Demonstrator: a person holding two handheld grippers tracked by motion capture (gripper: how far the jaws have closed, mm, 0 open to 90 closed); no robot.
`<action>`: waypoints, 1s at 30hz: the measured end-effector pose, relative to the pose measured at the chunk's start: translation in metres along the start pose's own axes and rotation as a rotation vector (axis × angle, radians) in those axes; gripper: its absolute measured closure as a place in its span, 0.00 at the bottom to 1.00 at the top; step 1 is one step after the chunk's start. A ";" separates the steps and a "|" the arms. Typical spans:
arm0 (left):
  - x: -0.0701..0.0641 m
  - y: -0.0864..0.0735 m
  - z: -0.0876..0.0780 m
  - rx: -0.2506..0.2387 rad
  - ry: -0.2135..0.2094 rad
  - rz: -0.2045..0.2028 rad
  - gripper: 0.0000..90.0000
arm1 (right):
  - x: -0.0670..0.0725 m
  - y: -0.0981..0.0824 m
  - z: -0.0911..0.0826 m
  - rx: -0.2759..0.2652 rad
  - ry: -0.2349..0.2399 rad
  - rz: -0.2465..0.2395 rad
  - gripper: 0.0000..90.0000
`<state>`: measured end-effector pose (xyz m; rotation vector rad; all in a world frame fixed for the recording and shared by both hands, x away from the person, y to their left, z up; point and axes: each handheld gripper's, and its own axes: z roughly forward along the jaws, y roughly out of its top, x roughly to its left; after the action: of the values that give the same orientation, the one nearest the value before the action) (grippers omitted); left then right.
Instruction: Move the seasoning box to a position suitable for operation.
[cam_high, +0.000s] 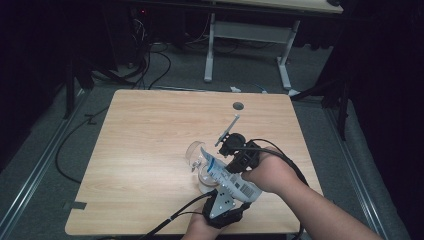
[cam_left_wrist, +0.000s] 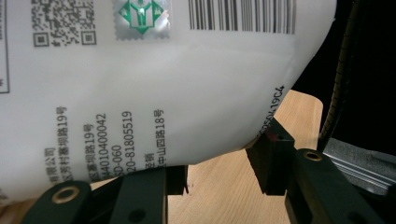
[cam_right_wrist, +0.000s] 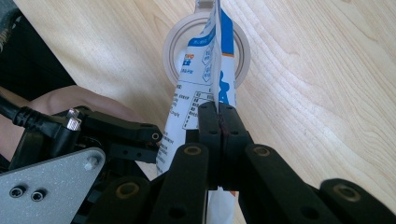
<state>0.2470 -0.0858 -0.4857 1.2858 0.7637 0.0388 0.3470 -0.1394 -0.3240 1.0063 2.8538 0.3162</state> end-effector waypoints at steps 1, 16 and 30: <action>0.000 0.000 0.000 0.000 0.000 0.000 0.69 | 0.000 0.000 0.000 0.000 0.000 0.000 1.00; 0.000 0.001 0.001 -0.003 0.001 -0.002 0.69 | 0.000 0.002 -0.001 0.004 -0.007 -0.002 1.00; -0.001 0.003 0.003 -0.001 0.000 0.003 0.69 | -0.001 0.002 -0.002 0.002 -0.012 0.001 1.00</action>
<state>0.2487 -0.0876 -0.4820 1.2860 0.7614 0.0420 0.3484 -0.1390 -0.3217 1.0059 2.8435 0.3058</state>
